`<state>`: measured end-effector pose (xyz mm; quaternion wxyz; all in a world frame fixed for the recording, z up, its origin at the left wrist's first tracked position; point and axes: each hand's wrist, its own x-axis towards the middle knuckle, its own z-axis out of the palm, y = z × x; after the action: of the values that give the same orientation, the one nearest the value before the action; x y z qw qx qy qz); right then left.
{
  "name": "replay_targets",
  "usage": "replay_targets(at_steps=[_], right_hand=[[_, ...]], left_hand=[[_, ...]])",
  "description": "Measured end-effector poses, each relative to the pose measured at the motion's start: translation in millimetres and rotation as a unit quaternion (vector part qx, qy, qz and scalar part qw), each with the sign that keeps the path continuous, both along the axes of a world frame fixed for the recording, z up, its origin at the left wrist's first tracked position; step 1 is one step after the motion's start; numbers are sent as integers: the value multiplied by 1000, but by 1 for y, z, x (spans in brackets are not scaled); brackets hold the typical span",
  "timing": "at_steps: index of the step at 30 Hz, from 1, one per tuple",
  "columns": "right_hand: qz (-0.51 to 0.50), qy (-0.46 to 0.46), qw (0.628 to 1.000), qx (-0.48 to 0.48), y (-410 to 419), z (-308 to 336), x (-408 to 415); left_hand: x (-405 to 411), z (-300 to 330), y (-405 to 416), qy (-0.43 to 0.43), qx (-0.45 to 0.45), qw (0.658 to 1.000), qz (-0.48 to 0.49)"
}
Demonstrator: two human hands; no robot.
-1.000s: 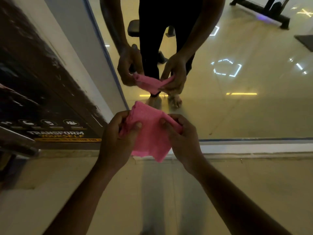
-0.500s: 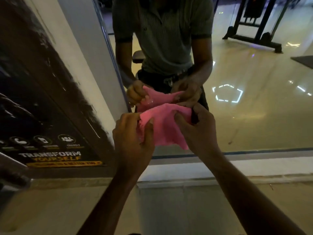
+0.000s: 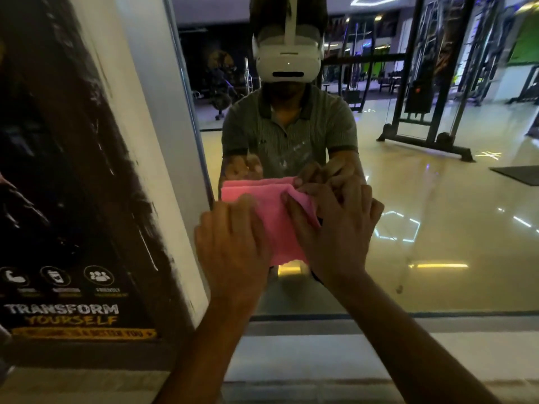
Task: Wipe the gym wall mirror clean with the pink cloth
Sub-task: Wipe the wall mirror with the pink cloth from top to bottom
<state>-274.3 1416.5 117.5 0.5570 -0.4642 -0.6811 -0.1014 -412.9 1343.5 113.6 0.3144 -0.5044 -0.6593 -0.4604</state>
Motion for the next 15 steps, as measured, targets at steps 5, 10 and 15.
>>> replay_targets(at_steps=[5, 10, 15], right_hand=[[45, 12, 997, 54, 6, 3, 29], [5, -84, 992, 96, 21, 18, 68], [14, -122, 986, 111, 38, 13, 76]], left_hand=[[18, -33, 21, -23, -14, 995, -91], [40, -54, 43, -5, 21, 1000, 4], [54, -50, 46, -50, 4, 998, -48]])
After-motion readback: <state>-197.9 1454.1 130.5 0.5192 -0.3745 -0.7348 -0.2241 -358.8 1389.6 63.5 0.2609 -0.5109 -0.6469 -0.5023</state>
